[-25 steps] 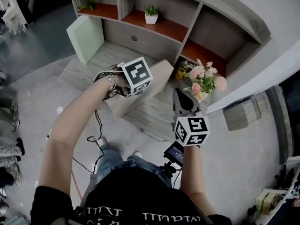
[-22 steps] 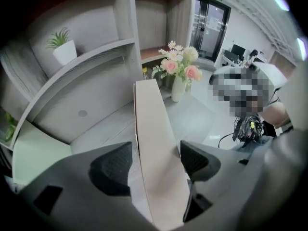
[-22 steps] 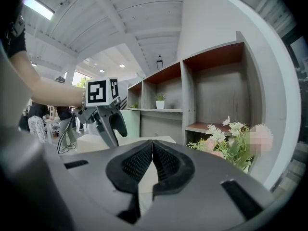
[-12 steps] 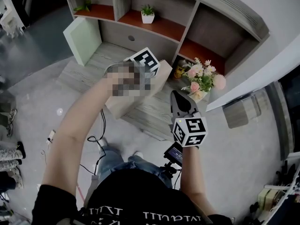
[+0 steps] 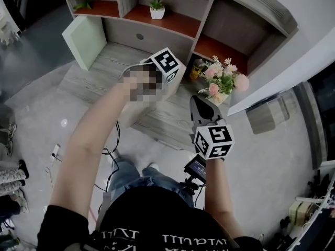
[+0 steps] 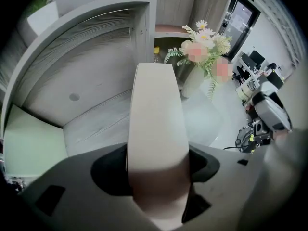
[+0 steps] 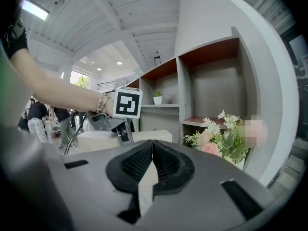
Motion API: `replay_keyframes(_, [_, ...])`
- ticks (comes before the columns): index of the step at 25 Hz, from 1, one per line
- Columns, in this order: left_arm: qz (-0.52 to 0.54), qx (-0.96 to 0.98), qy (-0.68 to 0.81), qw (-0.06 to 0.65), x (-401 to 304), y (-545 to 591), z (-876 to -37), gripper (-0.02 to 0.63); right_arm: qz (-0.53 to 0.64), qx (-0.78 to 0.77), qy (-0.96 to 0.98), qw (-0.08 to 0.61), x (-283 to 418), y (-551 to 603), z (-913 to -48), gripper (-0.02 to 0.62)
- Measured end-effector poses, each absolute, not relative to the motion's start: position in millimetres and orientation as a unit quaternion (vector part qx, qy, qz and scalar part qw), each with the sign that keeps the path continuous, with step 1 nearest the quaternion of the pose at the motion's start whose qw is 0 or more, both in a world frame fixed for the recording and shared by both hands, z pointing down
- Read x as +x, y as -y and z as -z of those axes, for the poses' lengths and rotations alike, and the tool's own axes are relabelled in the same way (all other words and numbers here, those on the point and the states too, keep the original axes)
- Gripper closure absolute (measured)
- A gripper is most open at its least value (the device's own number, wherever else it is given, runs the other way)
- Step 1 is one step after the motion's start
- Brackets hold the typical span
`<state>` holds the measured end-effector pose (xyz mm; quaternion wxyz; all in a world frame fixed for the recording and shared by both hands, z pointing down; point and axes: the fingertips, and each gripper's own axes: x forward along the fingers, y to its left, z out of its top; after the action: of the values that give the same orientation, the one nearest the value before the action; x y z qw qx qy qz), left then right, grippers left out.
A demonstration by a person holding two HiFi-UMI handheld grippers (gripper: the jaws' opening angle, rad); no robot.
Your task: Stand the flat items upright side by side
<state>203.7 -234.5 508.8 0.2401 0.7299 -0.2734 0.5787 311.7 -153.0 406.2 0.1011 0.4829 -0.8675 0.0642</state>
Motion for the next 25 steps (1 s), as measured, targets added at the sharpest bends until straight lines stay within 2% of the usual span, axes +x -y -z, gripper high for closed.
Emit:
replay_keyframes(12, [-0.453, 0.788, 0.337, 0.244, 149, 232, -449, 0.31, -0.043, 0.451, 0.884, 0.118, 277, 162, -393, 0.58])
replay_keyframes(25, [-0.343, 0.816, 0.439, 0.158, 18, 252, -394, 0.313, -0.034, 0.446, 0.888, 0.106, 182, 191, -375, 0.58])
